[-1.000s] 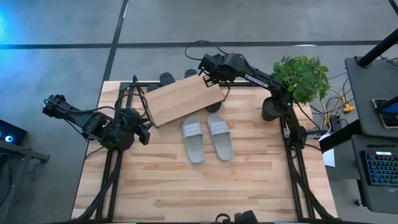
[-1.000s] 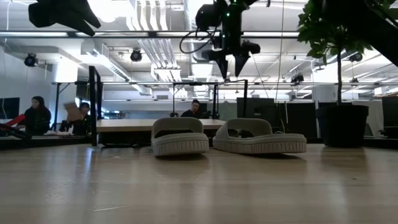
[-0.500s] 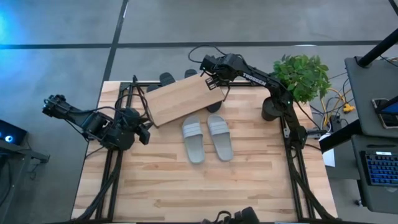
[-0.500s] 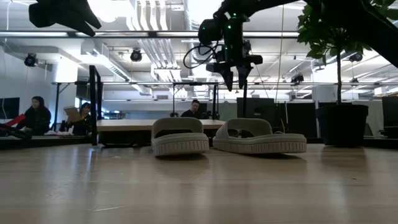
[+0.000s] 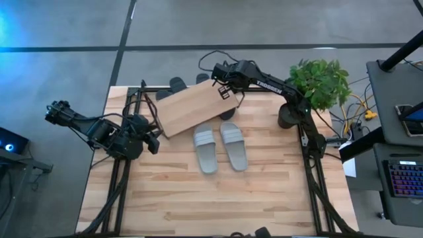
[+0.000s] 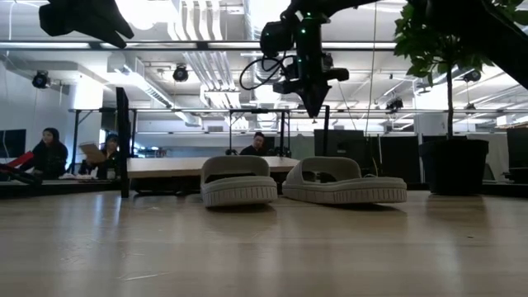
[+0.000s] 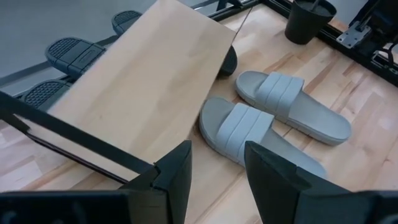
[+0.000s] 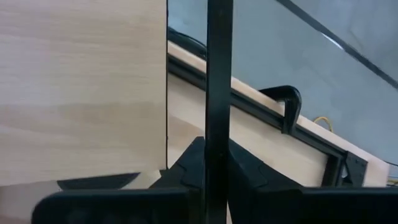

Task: Pick and place slides into the shelf
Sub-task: Move the shelf to the bottom right of the table

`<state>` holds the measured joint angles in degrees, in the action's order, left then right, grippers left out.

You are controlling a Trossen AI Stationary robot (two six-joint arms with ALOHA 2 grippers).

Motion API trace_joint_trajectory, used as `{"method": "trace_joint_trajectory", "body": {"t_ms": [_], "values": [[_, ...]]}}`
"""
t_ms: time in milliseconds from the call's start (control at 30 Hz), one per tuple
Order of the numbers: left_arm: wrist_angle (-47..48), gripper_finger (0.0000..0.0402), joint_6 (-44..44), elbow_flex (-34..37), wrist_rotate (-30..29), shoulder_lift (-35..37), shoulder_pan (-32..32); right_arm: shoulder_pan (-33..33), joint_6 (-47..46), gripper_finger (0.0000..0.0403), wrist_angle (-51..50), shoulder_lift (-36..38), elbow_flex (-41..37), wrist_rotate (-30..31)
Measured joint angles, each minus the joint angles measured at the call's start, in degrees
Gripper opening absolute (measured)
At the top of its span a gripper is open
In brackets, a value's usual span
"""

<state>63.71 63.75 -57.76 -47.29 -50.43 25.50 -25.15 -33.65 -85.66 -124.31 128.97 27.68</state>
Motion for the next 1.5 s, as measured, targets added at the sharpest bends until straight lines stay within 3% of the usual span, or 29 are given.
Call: {"method": "trace_joint_trajectory", "body": {"t_ms": [333,633,1200,1333,1500], "values": [[2.45,0.0133,0.0,0.09,-0.15,-0.73,0.0,6.57,-4.02,0.0038,-4.37,0.45,0.0,0.03],[2.74,0.0133,0.02,0.11,-0.13,-3.26,0.0,14.37,-6.79,0.0038,-4.32,0.56,-0.22,5.69],[1.94,0.0133,-2.67,0.11,9.36,-9.93,2.25,14.6,-6.37,0.0039,-4.32,0.52,-0.02,7.51],[0.56,0.0132,-2.6,0.11,9.55,-11.8,2.99,14.69,-5.44,0.0058,-4.42,0.54,0.79,8.06],[-0.71,0.0132,-2.57,0.11,9.64,-12.8,3.13,14.97,-3.72,0.0113,-4.41,0.87,2.24,8.31]]}}
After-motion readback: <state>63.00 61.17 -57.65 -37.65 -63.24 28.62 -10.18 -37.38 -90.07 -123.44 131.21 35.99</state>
